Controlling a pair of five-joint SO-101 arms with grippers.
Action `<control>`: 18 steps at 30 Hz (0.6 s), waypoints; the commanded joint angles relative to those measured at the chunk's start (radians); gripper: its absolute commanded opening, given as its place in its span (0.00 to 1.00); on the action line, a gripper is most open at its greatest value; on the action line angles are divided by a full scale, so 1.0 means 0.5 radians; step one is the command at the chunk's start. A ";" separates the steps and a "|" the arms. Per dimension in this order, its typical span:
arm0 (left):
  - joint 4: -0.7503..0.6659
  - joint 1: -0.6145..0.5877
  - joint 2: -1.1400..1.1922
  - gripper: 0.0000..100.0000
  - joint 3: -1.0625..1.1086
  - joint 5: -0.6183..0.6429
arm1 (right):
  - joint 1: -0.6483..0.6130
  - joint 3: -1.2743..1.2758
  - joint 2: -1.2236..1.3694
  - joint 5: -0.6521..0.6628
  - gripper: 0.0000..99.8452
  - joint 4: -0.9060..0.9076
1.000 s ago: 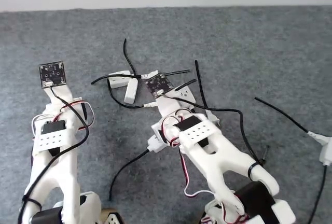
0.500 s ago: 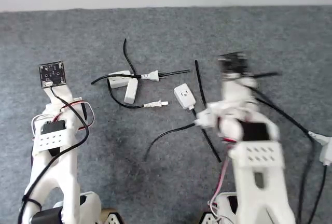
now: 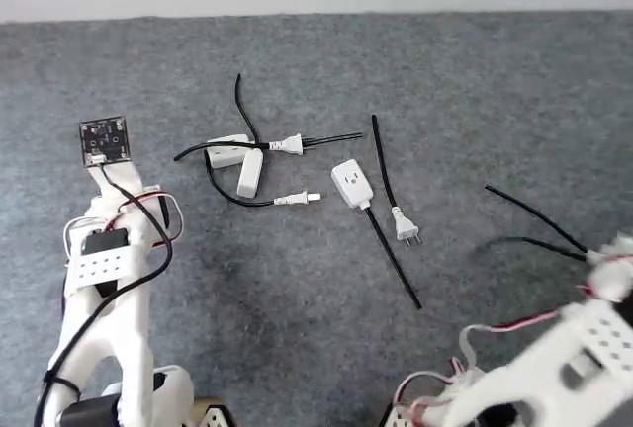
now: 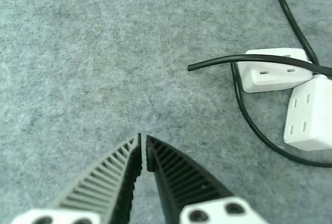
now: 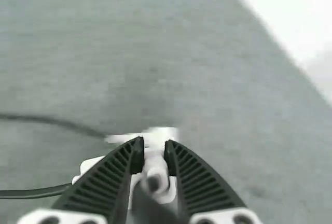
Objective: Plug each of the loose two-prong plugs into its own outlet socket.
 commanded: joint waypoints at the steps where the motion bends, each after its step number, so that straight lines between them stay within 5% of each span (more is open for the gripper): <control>1: -0.049 0.025 -0.037 0.01 -0.008 -0.055 | 0.281 -0.037 0.293 0.083 0.01 -0.428; 6: -0.049 0.061 -0.037 0.01 0.005 -0.080 | 0.446 -0.193 0.747 0.092 0.01 -0.701; 18: -0.049 0.129 -0.040 0.01 0.029 -0.086 | 0.557 -0.703 1.487 0.089 0.08 -0.667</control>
